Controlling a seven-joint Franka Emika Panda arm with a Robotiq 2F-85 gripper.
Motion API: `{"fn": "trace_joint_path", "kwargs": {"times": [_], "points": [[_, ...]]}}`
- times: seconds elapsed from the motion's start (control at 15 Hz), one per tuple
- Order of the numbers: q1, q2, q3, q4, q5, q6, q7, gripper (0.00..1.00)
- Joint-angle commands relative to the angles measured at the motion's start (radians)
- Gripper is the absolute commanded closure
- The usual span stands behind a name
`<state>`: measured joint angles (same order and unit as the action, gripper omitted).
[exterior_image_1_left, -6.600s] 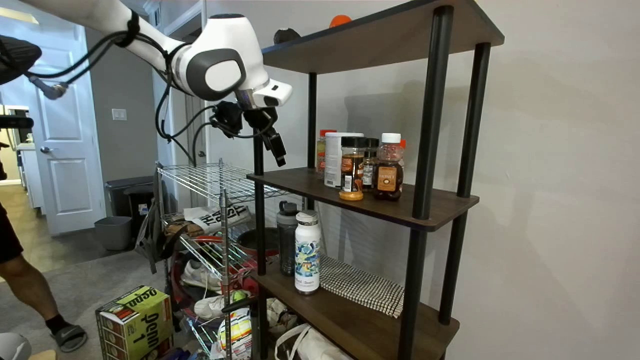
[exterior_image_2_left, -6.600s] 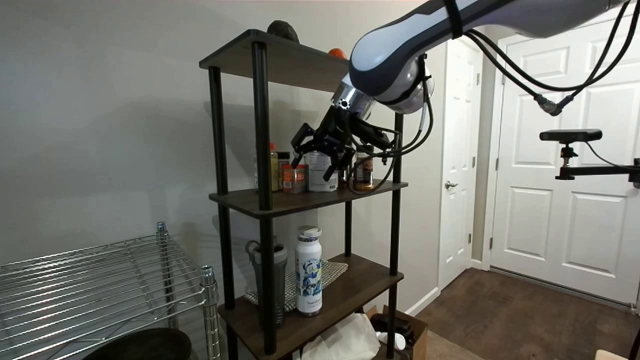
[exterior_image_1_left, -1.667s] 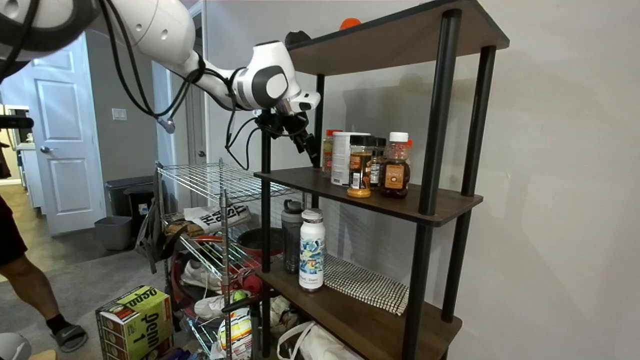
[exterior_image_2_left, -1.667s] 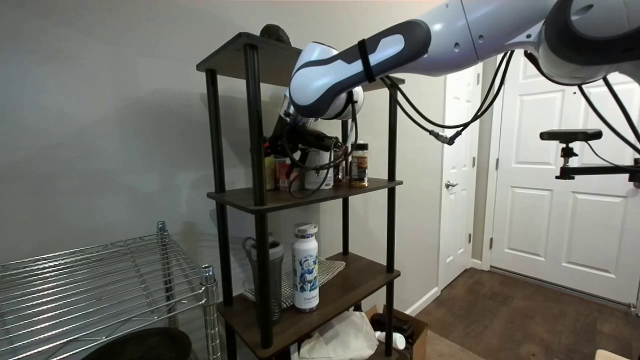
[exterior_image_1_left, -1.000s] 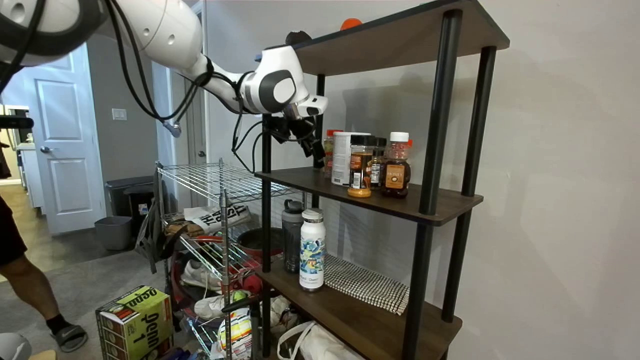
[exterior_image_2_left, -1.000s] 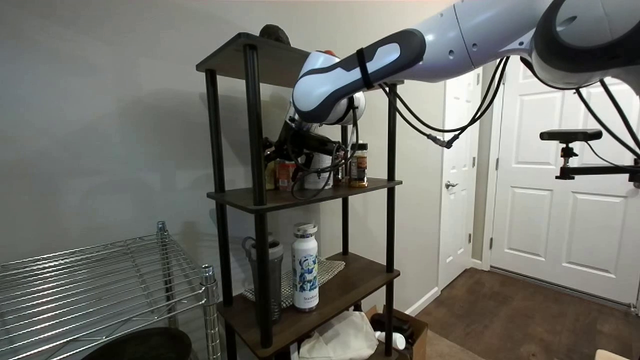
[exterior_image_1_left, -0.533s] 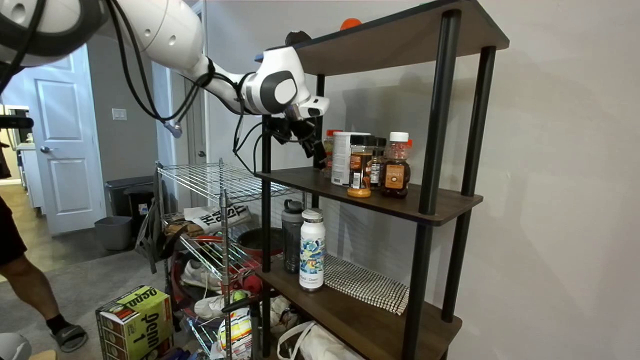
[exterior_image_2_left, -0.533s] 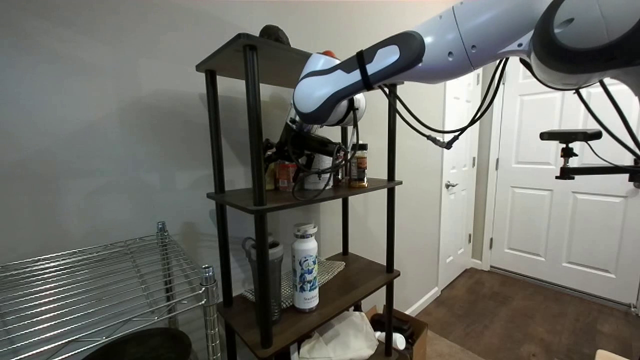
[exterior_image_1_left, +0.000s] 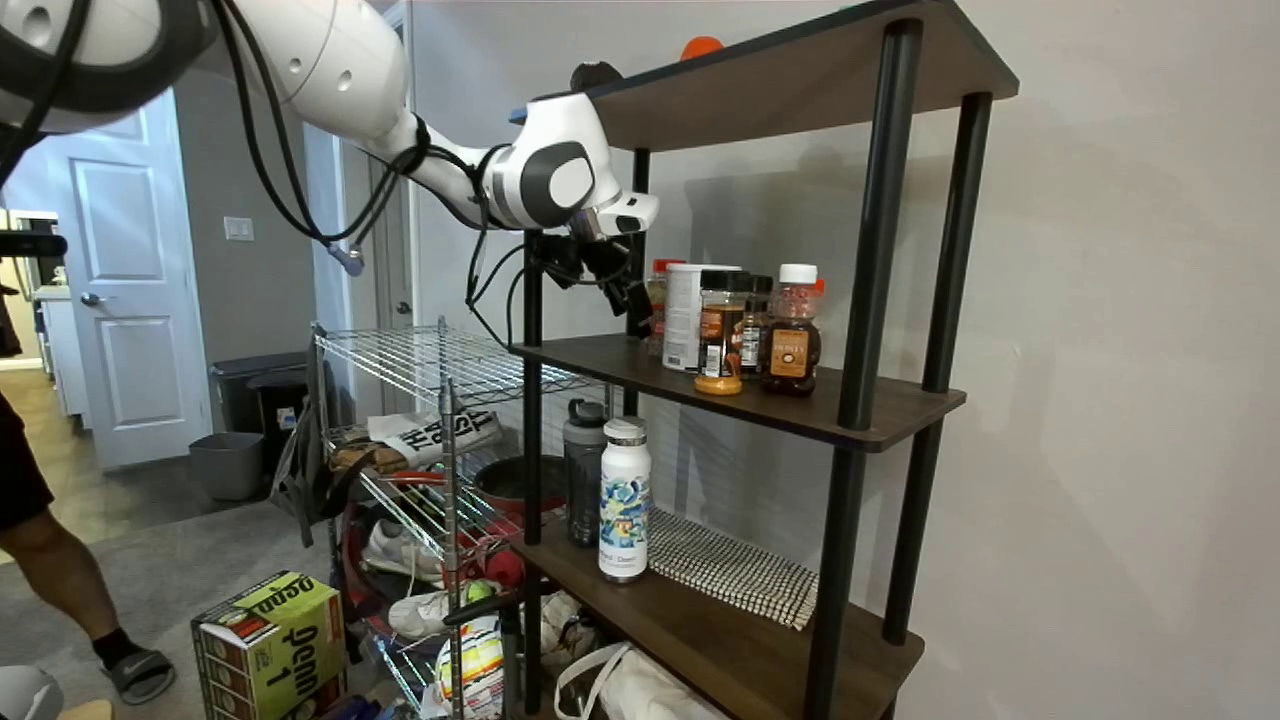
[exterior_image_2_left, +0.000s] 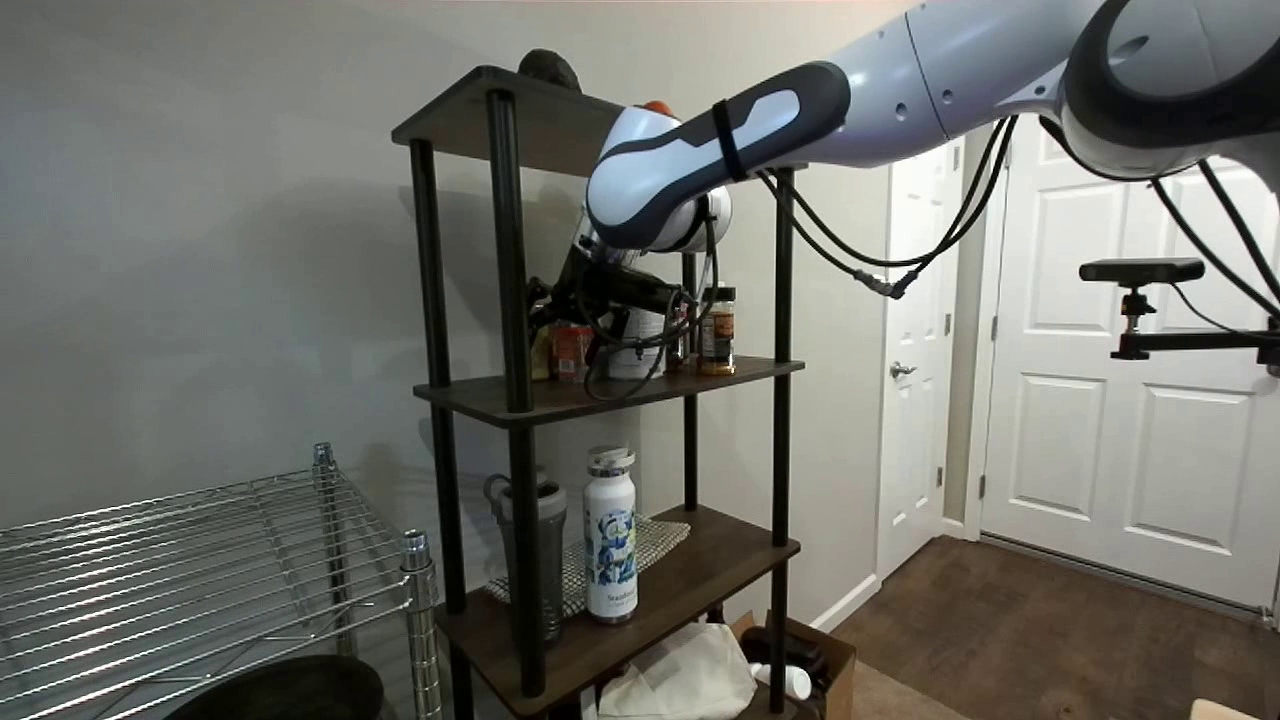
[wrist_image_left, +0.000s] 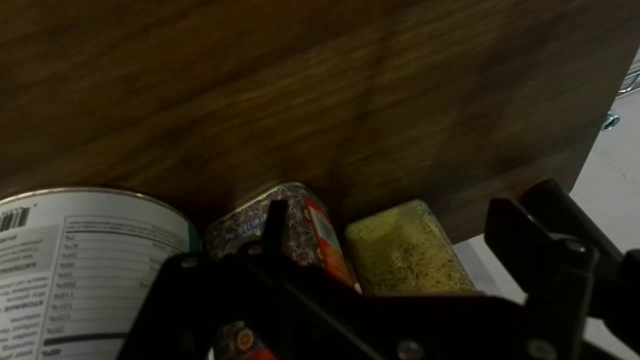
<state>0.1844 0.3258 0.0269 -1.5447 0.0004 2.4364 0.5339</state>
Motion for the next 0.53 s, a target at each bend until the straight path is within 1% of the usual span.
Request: {"fn": "trace_joint_path", "kwargs": {"times": [0.0, 0.27, 0.47], "points": [[0.003, 0.0, -0.004, 0.003, 0.002, -0.003, -0.001, 0.0], [0.003, 0.0, -0.004, 0.003, 0.002, -0.003, -0.001, 0.0], [0.005, -0.008, -0.002, -0.019, 0.006, 0.008, -0.001, 0.0]]}}
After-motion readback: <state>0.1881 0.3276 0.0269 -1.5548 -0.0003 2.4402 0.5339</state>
